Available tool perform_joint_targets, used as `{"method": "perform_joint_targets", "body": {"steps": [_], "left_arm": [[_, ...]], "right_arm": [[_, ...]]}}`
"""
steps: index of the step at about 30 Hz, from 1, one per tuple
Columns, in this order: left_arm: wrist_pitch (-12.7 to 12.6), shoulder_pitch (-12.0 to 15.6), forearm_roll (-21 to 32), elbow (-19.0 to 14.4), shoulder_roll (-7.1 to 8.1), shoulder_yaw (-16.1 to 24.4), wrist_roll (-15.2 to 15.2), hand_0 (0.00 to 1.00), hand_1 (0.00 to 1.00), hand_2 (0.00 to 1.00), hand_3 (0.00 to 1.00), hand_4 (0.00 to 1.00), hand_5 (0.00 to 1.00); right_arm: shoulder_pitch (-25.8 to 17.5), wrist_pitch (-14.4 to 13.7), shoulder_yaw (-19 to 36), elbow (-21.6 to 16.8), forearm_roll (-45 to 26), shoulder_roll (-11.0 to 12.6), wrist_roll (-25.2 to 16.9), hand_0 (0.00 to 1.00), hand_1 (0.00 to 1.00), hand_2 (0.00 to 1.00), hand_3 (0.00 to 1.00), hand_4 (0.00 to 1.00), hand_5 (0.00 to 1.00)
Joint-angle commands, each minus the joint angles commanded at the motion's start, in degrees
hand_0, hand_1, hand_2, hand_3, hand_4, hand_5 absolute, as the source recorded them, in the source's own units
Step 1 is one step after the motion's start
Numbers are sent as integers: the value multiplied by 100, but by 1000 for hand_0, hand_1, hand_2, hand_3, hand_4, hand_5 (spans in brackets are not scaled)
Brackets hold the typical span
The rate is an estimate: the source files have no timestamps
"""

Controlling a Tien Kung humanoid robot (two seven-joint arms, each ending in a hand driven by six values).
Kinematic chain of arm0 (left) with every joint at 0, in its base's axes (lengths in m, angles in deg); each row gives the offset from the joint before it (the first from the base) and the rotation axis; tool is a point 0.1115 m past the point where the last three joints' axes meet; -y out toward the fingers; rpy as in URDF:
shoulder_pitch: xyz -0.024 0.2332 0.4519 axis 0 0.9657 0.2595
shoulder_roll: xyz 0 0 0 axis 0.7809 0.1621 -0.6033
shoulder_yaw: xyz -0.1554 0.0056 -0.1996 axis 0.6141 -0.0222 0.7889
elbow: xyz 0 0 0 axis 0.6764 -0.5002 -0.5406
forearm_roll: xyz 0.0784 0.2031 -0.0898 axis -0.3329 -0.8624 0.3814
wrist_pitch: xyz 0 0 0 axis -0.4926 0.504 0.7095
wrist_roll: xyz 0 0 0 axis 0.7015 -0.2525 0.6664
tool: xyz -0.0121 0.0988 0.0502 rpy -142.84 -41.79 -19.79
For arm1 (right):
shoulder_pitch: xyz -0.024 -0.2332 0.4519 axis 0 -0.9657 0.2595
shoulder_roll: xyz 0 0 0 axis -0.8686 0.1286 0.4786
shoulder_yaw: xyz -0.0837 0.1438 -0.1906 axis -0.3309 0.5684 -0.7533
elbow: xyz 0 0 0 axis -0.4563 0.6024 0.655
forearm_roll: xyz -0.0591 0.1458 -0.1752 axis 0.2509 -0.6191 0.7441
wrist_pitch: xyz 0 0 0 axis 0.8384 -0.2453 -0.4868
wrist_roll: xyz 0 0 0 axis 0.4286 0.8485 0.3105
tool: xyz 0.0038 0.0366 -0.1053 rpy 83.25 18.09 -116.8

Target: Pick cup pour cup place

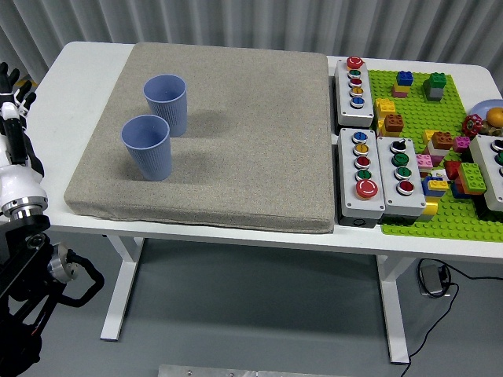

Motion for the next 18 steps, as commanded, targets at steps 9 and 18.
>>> {"method": "perform_joint_targets", "body": {"steps": [9, 18], "left_arm": [[126, 425, -308, -120, 197, -421, 241, 832, 868, 987, 996, 870, 337], [606, 532, -1448, 74, 206, -590, 921, 884, 908, 998, 998, 862, 202]], "right_arm": [[-22, 52, 40, -3, 57, 10, 4, 670, 550, 495, 543, 33, 387], [13, 39, -2, 10, -31, 19, -31, 670, 550, 495, 542, 34, 390]]}}
